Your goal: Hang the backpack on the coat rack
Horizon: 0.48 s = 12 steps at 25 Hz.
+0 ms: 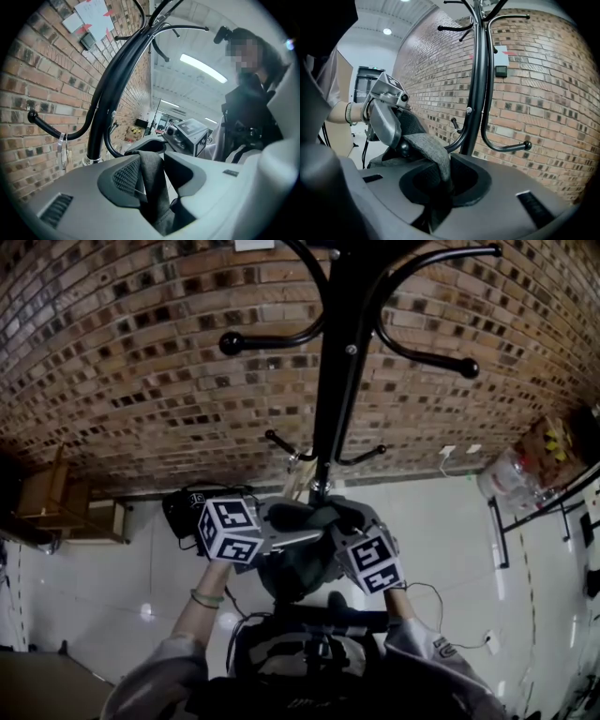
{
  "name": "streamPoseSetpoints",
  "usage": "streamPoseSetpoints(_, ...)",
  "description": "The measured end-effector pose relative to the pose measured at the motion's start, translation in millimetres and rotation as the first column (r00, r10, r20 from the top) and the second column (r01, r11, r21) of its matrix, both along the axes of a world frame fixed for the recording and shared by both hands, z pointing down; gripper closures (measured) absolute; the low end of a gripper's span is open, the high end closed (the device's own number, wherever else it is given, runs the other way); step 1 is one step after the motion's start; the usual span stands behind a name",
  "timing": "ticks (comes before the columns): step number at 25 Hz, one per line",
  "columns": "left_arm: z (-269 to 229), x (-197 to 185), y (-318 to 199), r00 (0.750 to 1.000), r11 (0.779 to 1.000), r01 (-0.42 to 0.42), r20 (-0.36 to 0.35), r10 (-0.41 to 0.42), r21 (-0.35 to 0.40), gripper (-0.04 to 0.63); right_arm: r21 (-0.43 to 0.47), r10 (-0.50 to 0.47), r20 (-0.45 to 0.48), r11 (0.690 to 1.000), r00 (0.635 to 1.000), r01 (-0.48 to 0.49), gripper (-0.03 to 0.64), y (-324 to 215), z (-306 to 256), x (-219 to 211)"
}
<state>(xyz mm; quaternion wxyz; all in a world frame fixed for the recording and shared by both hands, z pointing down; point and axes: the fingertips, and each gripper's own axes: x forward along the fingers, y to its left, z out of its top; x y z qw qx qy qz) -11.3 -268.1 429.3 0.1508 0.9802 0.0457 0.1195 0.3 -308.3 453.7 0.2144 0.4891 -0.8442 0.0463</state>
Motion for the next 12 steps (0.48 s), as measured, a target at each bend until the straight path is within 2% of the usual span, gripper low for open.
streamPoseSetpoints(3,-1,-1,2,0.998,0.998,0.060,-0.004,-0.060,0.036,0.417,-0.022,0.029,0.034,0.999,0.999,-0.028,0.563,1,1,0)
streamPoseSetpoints(6,-3,-2,2,0.984,0.978,0.180,-0.001,-0.181,0.109,0.410,-0.036,0.056,0.065,0.998,0.996,-0.054,0.563,1,1,3)
streamPoseSetpoints(10,-7,-9,2,0.932,0.911,0.353,0.008,-0.363,0.216,0.408,-0.041,0.068,0.078,0.997,0.995,-0.065,0.563,1,2,3)
streamPoseSetpoints(12,-9,-19,3,0.905,0.879,0.414,-0.006,-0.425,0.236,0.408,-0.047,0.077,0.085,0.996,0.993,-0.073,0.563,0,3,4)
